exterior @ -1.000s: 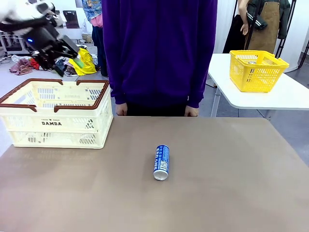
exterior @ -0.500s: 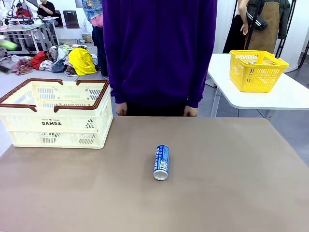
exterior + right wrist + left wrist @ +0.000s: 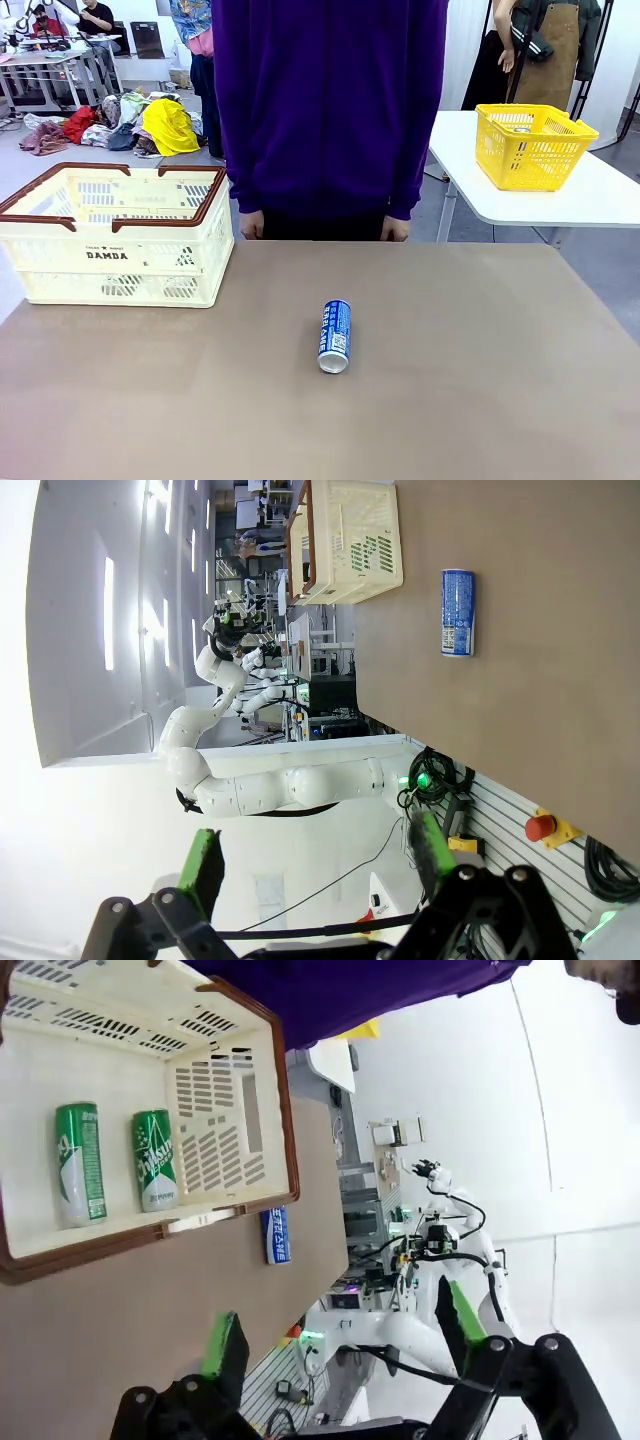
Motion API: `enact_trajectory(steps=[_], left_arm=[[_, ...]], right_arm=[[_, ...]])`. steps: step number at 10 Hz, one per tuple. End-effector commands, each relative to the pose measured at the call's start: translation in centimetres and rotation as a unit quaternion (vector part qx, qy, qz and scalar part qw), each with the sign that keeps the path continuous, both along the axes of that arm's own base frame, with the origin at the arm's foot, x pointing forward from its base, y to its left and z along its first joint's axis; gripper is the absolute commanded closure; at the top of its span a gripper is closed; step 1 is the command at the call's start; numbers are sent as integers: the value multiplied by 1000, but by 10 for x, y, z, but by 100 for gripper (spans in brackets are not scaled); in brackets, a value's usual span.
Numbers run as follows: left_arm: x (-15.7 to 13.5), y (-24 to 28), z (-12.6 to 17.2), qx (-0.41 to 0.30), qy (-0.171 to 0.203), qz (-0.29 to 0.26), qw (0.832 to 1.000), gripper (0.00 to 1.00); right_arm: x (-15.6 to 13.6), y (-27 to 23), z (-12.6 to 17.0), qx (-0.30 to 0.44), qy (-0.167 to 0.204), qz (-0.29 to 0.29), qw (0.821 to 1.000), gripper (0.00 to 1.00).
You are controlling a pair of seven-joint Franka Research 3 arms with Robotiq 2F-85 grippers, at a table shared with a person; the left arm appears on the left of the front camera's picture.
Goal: Place the drinks into the Shopping basket.
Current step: Pick up one drink and place it into the Shopping basket.
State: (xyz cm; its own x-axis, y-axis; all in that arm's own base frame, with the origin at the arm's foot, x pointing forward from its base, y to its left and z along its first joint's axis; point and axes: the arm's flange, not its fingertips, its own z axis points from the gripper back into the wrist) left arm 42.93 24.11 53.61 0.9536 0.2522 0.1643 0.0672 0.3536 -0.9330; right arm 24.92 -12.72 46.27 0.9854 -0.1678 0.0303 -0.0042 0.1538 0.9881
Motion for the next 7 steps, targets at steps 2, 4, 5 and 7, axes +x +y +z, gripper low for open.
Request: enact_trajectory(steps=[2, 4, 5, 7], left_arm=[[-19, -6, 16, 10, -12, -6, 1000, 0], [-19, -6, 16, 10, -12, -6, 1000, 0], [-19, -6, 16, 10, -12, -6, 1000, 0], [-19, -6, 16, 10, -12, -6, 1000, 0]], right_arm=[[3, 2, 8, 12, 4, -6, 1000, 0], [3, 2, 8, 12, 4, -6, 1000, 0], [3, 2, 8, 12, 4, -6, 1000, 0], [3, 2, 8, 12, 4, -6, 1000, 0]])
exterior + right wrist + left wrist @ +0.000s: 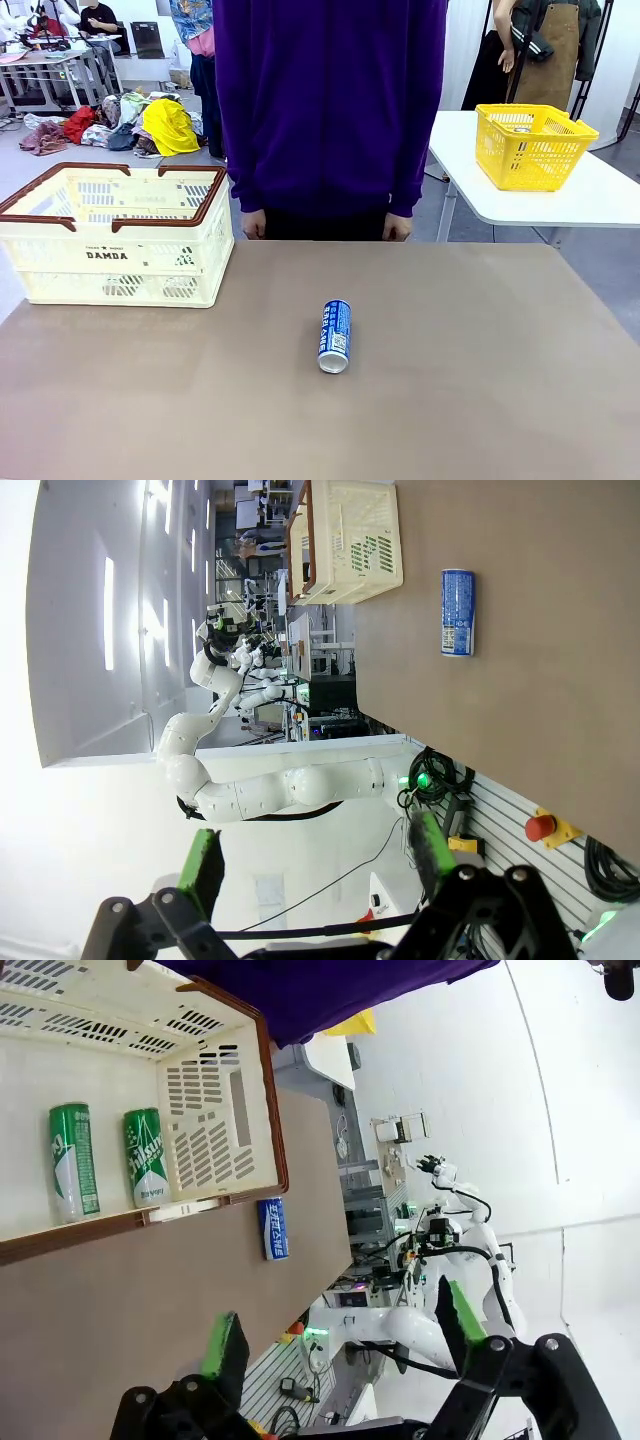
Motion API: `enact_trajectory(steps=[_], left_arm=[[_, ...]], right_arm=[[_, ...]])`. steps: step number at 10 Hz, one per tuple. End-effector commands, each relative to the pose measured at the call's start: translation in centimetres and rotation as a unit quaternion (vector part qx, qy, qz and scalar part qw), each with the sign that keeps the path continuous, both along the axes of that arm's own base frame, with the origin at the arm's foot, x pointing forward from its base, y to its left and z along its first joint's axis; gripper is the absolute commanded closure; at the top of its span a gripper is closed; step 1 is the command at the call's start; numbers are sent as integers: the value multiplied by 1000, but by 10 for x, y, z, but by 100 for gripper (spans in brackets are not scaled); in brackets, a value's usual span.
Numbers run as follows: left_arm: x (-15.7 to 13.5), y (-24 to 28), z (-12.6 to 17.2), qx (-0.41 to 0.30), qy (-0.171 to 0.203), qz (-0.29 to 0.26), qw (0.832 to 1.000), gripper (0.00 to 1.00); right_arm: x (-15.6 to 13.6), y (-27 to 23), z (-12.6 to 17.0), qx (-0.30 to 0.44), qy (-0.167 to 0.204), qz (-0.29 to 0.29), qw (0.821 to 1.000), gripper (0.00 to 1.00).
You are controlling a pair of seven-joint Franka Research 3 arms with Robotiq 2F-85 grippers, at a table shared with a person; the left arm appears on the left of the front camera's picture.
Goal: Place the drinks into the Shopping basket.
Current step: Pick up one drink and place it into the Shopping basket.
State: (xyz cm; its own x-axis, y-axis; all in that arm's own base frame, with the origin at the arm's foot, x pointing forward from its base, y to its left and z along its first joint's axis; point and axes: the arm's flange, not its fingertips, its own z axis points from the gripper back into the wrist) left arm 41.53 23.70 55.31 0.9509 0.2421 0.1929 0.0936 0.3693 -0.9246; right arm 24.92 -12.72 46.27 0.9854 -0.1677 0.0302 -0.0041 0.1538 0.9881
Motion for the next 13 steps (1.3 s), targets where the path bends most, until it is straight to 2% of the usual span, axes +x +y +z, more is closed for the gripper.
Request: enact_trajectory(steps=[1, 8, 9, 10, 11, 12, 13], left_arm=[[-5, -2, -1, 1, 1, -2, 1000, 0], [0, 0, 0, 0, 0, 0, 1000, 0], [-1, -22, 8, 8, 40, 23, 999, 0], [-1, -57, 22, 58, 55, 47, 996, 0], [-1, -101, 37, 105, 65, 68, 990, 0], [2, -147, 47, 157, 60, 43, 985, 0], [8, -193, 51, 215, 60, 41, 974, 0]], right_arm=[[3, 2, 8, 12, 3, -6, 1000, 0], [3, 2, 8, 12, 3, -6, 1000, 0], [3, 2, 8, 12, 3, -6, 1000, 0], [3, 2, 8, 12, 3, -6, 1000, 0], [3, 2, 8, 12, 3, -6, 1000, 0], [3, 2, 8, 12, 3, -6, 1000, 0], [3, 2, 8, 12, 3, -6, 1000, 0]])
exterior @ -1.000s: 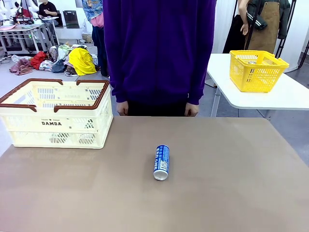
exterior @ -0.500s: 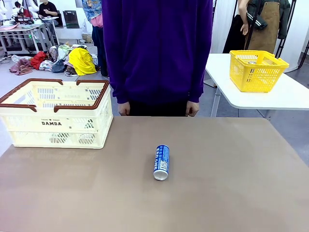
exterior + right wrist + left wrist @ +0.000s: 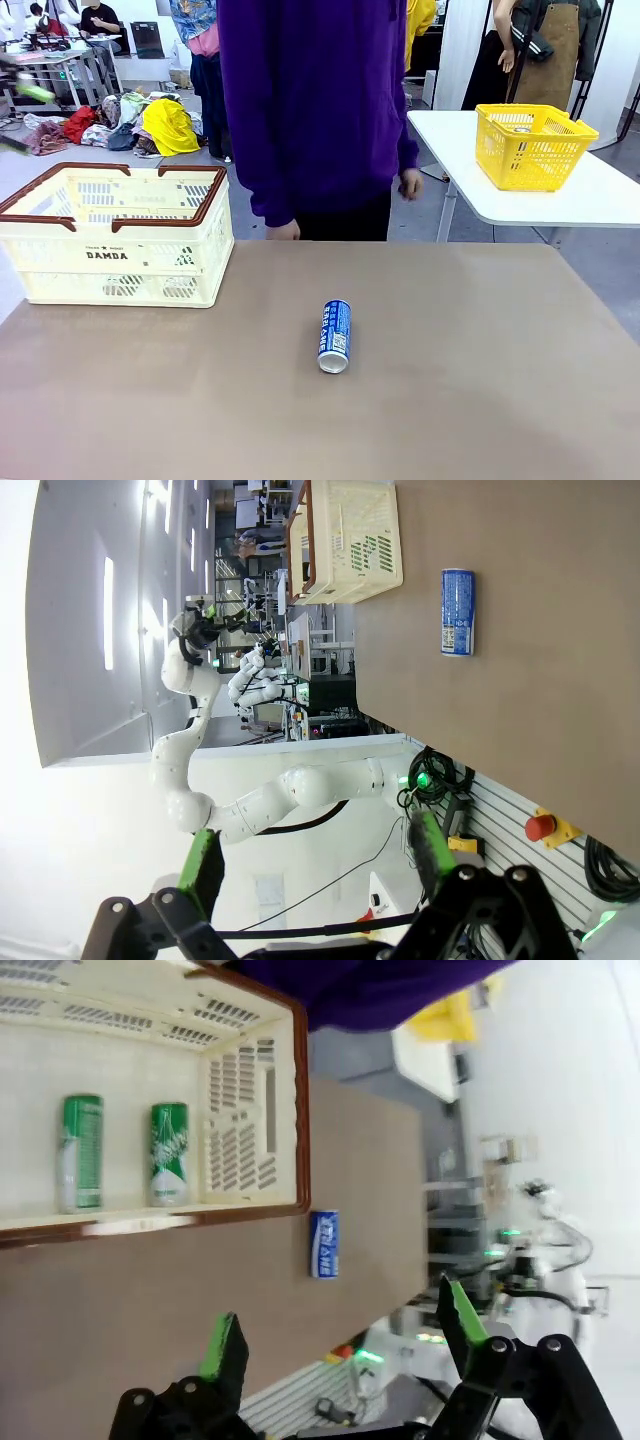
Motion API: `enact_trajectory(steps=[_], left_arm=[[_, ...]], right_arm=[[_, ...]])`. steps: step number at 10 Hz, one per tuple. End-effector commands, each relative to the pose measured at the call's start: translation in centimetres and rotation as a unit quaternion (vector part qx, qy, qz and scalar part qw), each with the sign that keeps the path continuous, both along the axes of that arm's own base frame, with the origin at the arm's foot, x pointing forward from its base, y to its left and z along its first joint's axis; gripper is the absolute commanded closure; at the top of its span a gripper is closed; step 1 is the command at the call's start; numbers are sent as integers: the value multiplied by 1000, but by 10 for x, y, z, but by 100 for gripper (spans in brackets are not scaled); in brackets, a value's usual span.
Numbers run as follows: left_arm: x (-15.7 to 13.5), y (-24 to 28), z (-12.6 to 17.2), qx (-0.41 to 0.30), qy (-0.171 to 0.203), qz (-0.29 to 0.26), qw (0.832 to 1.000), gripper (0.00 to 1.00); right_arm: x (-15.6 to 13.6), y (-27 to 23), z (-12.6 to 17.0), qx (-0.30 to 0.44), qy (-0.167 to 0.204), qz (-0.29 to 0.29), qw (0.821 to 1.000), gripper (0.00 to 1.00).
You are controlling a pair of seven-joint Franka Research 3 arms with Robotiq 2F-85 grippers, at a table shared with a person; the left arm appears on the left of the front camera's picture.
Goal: Place the drinks into the Shopping basket.
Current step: Pick up one drink and place it into the Shopping basket.
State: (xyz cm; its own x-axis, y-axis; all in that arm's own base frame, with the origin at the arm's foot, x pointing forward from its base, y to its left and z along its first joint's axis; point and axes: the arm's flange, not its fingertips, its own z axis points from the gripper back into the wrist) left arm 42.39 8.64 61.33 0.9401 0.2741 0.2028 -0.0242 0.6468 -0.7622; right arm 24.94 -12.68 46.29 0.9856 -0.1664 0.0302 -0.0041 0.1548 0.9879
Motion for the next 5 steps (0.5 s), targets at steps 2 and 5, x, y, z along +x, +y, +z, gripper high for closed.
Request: enact_trajectory(steps=[2, 5], left_arm=[[13, -141, -19, 148, 29, -25, 988, 0], [7, -287, -60, 251, 15, -100, 963, 0]], right_arm=[[3, 2, 8, 13, 3, -6, 1000, 0], [3, 2, 8, 13, 3, -6, 1000, 0]])
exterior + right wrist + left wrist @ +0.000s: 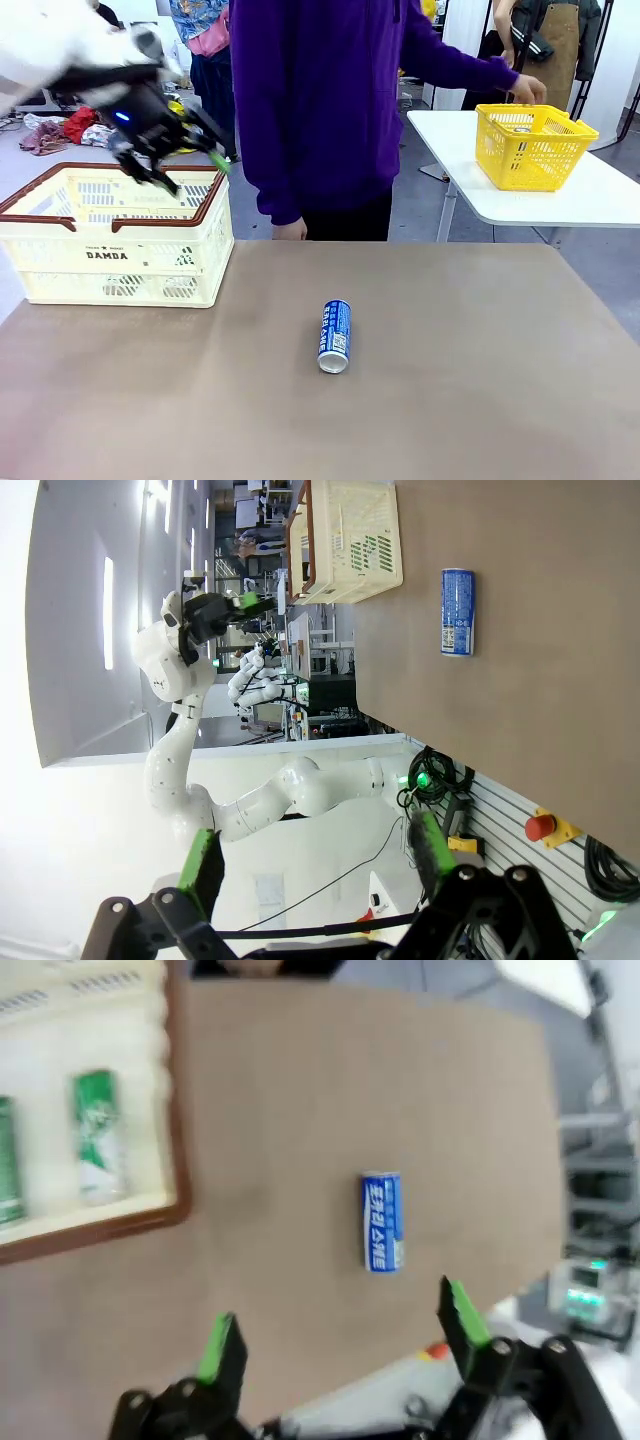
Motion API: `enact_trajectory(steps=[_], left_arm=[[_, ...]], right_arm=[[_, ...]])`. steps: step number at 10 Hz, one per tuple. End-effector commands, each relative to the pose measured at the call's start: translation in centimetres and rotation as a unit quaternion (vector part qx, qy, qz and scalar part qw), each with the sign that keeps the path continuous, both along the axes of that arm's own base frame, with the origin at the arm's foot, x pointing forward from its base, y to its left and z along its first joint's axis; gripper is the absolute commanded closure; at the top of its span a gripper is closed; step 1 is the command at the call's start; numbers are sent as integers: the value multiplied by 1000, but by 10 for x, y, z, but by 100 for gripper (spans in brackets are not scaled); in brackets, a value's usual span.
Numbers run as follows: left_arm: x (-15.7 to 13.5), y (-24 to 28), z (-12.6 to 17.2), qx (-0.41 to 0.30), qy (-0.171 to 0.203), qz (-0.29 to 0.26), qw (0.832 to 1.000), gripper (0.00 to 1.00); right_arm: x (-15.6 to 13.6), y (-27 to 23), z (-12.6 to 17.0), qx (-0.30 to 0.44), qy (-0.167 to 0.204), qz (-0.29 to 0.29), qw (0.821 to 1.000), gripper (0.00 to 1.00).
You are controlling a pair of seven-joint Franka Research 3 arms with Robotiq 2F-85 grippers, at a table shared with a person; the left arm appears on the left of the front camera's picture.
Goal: Place the drinks into the Shopping basket.
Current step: Pick up one drink and place it into the Shopping basket.
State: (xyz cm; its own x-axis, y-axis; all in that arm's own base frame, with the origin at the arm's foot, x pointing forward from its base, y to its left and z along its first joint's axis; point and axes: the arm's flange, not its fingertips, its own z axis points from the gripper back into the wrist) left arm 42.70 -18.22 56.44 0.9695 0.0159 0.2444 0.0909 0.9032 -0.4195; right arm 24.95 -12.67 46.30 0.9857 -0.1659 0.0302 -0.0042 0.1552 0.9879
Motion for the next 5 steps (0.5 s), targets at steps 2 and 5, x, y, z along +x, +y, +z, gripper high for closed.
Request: enact_trajectory(steps=[2, 5], left_arm=[[-22, -109, -54, 86, 25, -103, 991, 0], [-49, -220, -117, 151, 36, -165, 974, 0]], right_arm=[[3, 2, 8, 13, 3, -7, 1000, 0], [3, 2, 8, 13, 3, -7, 1000, 0]])
